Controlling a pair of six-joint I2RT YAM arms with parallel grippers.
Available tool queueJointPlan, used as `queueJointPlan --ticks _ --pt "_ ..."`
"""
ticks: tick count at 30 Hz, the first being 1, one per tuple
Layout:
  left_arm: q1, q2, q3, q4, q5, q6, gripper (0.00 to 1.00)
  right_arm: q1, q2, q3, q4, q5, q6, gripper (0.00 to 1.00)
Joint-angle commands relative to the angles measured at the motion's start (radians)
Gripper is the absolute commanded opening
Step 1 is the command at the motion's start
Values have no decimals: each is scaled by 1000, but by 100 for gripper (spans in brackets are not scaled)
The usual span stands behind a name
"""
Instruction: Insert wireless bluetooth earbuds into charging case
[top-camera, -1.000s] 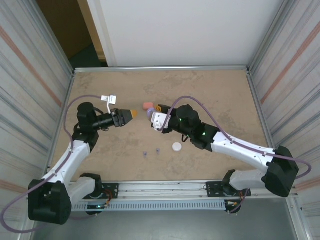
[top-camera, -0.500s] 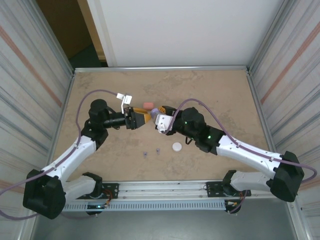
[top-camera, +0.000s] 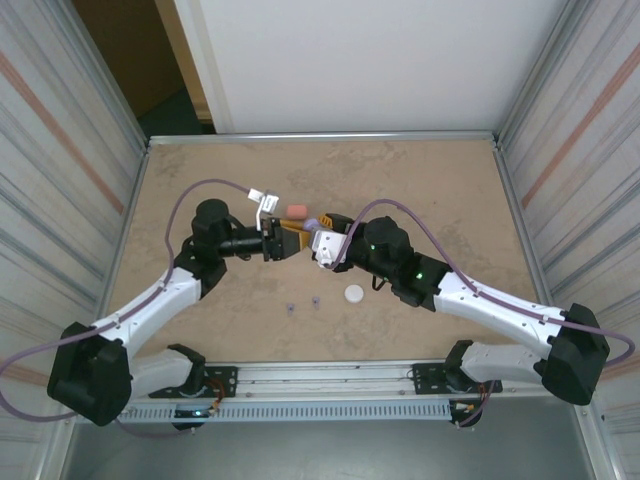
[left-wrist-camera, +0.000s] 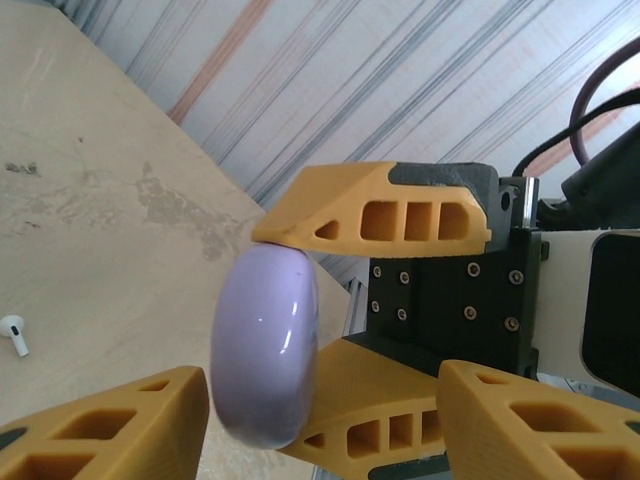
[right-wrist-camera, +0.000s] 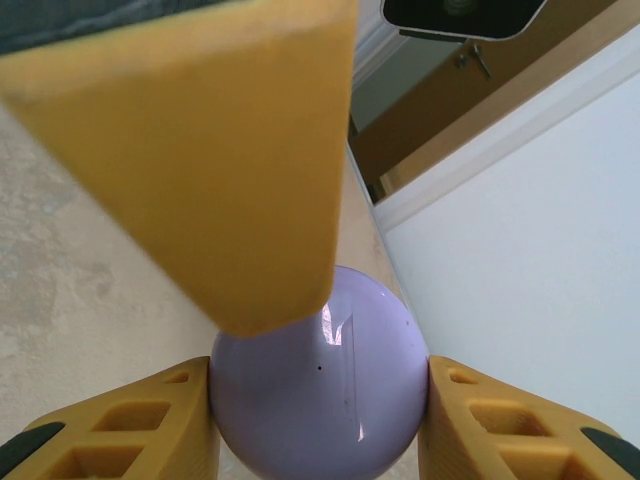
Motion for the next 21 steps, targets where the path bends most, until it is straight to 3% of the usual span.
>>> queueJointPlan --ticks 1,11,21 --pt "-13 14 30 34 6 25 58 -5 -10 -8 39 5 25 45" --pt "-19 36 26 45 2 24 44 -5 -7 -3 46 4 30 45" --pt "-21 47 30 55 4 31 37 2 -4 -1 40 -8 38 45"
